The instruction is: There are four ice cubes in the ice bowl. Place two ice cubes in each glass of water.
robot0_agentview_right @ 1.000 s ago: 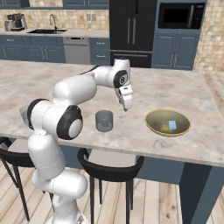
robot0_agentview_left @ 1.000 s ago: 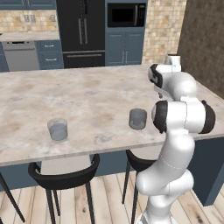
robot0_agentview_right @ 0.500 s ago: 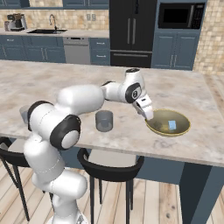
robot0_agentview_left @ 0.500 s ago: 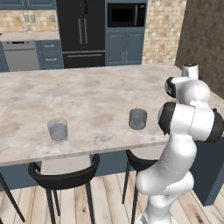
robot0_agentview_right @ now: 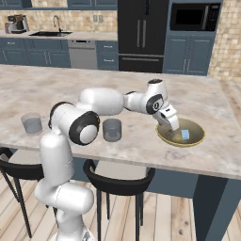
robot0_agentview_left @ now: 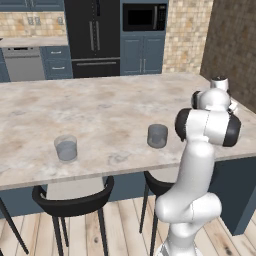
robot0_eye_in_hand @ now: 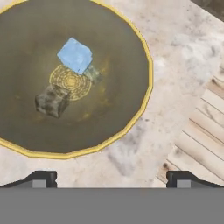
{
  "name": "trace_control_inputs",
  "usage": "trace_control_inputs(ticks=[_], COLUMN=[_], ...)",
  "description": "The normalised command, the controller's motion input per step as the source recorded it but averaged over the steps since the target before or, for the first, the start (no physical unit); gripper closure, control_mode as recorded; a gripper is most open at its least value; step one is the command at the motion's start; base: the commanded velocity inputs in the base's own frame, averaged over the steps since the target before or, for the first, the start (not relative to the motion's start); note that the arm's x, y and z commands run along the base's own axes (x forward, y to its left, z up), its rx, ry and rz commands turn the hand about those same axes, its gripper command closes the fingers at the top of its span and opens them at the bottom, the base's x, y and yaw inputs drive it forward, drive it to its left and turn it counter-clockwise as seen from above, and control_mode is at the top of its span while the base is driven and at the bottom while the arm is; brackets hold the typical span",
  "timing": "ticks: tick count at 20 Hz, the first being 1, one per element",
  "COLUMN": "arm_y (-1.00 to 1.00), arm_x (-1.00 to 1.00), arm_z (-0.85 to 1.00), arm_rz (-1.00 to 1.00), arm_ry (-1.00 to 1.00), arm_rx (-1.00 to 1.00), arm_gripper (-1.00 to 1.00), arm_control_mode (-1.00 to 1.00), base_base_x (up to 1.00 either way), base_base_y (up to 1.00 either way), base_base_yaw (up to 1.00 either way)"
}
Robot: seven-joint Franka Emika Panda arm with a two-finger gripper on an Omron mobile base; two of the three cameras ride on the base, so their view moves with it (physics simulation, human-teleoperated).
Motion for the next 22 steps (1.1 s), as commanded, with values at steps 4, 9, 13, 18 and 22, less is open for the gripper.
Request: trace_control_inputs(ticks=[4, 9, 13, 18, 22], arm_y=[-0.23, 0.01, 0.0, 0.0, -0.01], arm_x=[0.64, 0.3, 0.03, 0.02, 0.15], arm_z=[-0.27, -0.31, -0.57, -0.61, -0.19], arm_rz=[0.02, 0.0, 0.0, 0.0, 0.0], arm_ry=[0.11, 0.07, 0.07, 0.04, -0.02], arm_rx=[0.0, 0.03, 0.03, 0.09, 0.12], arm_gripper=[-1.0, -1.0, -1.0, -1.0, -1.0], arm_control_mode=[-1.0, -1.0, -1.0, -1.0, -1.0], base_base_x=[0.0, 0.0, 0.0, 0.0, 0.0], base_base_y=[0.0, 0.0, 0.0, 0.0, 0.0], base_base_yaw=[0.0, 0.0, 0.0, 0.0, 0.0])
